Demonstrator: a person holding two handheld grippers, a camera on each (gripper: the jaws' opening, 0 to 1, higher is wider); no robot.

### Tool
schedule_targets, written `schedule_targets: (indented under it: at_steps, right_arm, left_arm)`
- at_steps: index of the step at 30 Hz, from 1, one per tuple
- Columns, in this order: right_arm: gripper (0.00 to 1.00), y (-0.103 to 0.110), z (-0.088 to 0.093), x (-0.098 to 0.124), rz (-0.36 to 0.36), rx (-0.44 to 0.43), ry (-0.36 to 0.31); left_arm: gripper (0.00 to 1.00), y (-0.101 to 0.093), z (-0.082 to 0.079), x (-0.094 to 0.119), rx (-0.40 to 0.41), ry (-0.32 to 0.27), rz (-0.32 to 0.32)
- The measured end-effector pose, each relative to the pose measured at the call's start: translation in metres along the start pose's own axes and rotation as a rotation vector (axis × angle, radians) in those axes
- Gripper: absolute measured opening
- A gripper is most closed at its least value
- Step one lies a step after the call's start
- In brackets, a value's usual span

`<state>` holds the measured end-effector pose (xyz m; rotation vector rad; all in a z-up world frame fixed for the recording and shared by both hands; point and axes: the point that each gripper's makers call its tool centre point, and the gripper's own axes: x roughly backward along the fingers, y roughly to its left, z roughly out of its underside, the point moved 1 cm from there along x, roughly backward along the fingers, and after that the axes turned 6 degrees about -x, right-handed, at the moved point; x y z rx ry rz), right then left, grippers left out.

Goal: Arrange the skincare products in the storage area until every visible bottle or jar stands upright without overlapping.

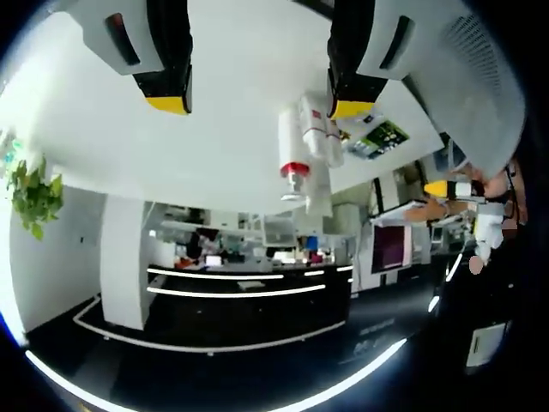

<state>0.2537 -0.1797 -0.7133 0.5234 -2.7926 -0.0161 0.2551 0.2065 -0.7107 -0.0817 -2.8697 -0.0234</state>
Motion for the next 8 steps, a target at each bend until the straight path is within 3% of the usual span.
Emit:
schedule_targets:
  at_steps: [8]
  right_arm:
    - [0.58, 0.0023, 0.0048, -0.0001, -0.009, -0.004, 0.032]
  left_arm:
    - [0.61, 0.0020, 0.0029, 0.0001, -0.008, 0.011, -0.002]
